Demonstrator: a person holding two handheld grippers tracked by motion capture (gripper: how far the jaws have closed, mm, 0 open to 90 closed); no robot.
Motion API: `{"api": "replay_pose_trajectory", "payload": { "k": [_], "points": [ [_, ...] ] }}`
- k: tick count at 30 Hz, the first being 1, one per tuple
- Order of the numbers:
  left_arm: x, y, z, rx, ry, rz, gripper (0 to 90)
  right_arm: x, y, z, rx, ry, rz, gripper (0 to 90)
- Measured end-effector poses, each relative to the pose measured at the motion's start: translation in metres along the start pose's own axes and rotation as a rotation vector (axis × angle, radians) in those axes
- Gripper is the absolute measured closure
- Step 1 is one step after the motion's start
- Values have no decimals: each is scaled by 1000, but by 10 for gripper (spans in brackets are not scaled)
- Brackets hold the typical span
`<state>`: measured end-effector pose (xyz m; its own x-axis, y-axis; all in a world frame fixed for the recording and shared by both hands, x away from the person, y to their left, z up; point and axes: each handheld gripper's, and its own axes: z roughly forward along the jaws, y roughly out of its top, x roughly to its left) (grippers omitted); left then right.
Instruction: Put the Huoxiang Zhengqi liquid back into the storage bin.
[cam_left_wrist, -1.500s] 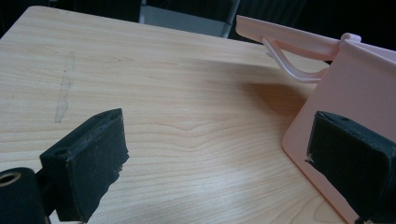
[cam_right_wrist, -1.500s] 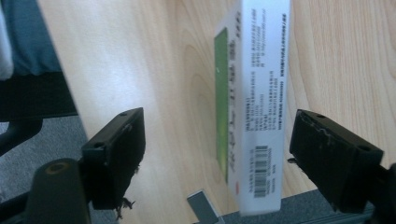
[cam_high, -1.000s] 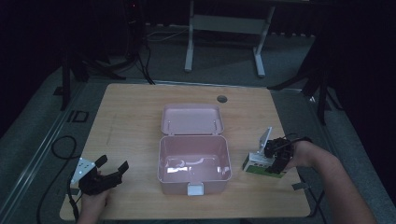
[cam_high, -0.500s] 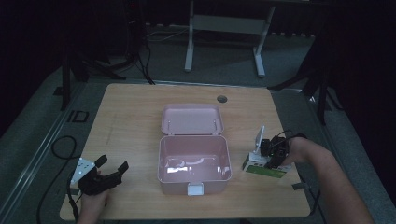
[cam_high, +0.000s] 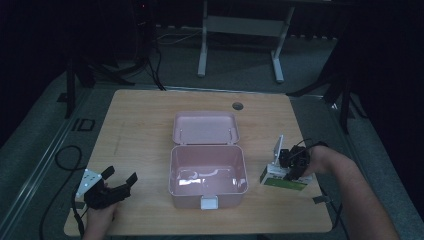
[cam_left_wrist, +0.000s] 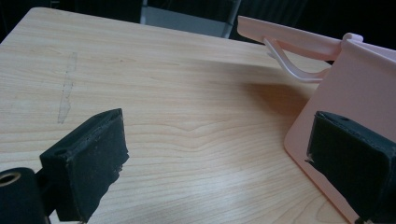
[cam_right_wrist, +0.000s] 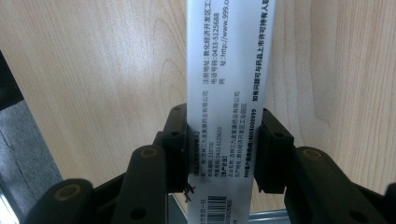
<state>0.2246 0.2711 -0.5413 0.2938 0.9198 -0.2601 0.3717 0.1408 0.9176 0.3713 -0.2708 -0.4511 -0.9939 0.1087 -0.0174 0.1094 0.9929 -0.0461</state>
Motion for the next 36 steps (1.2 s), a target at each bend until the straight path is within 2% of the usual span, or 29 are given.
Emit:
{"api": "replay_pose_trajectory", "payload": {
  "k": [5, 9, 13, 17, 29, 33, 35, 36],
  "points": [
    [0, 0, 0, 0, 0, -1, 51, 2, -1, -8, -13, -15, -19, 622],
    [0, 0, 0, 0, 1, -2, 51, 5, 1, -23, -40, -24, -15, 621],
    [0, 0, 0, -1, 5, -2, 51, 8, 6, -38, -43, -32, -20, 622],
    [1, 0, 0, -1, 6, -5, 51, 12, 10, -56, -79, -47, -23, 622],
    [1, 0, 1, -1, 0, -9, 50, 24, 29, -106, -89, -43, -64, 622],
    [1, 0, 0, 0, 0, -8, 50, 28, 39, -120, -96, -52, -65, 622],
    [1, 0, 0, 0, -1, -8, 50, 29, 45, -127, -99, -40, -42, 622],
    [1, 0, 0, -1, -1, -8, 50, 30, 47, -129, -100, -41, -47, 622]
  ]
}}
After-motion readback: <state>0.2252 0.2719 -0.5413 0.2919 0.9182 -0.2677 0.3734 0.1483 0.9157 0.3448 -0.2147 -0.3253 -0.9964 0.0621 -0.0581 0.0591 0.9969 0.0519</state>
